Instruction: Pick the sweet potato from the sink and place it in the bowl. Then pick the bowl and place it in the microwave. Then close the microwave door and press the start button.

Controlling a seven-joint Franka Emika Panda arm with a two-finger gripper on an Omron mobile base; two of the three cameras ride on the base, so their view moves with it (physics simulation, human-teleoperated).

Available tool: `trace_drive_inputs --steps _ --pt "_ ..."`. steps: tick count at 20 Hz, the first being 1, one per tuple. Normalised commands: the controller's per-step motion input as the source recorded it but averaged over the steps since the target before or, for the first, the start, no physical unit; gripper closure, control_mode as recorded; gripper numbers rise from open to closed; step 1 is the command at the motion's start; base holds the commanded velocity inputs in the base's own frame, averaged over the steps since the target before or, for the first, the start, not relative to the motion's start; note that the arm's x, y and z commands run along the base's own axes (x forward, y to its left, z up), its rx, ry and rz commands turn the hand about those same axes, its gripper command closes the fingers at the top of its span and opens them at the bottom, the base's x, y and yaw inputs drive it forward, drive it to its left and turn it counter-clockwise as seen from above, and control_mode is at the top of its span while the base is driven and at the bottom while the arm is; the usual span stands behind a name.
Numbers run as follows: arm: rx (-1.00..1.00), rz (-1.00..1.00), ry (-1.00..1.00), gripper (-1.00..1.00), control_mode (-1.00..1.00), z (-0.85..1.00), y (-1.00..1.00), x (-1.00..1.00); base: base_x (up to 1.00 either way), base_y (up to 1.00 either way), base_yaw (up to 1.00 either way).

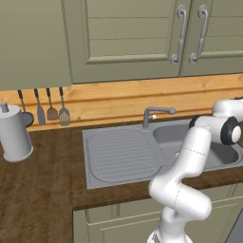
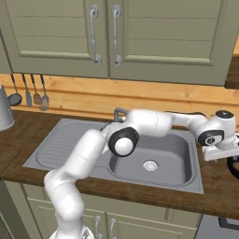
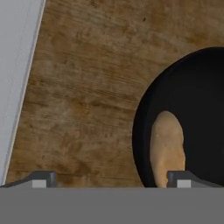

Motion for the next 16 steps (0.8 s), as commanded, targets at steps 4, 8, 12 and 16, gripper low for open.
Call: trace_drive_inputs --steps 4,8,12,16 --pt "0.0 0.0 0.0 -1.0 -1.0 -0.2 -0.19 0.15 0.0 0.0 0.0" --pt "0.0 0.0 0.0 -1.0 -1.0 -0.2 -0.2 0.18 0.0 0.0 0.0" --pt "0.0 0.0 0.0 -1.0 -1.0 -0.14 -0.27 0.14 0.0 0.0 0.0" --pt "0.0 0.0 0.0 -1.0 -1.0 -0.15 -0.22 0.18 0.0 0.0 0.0"
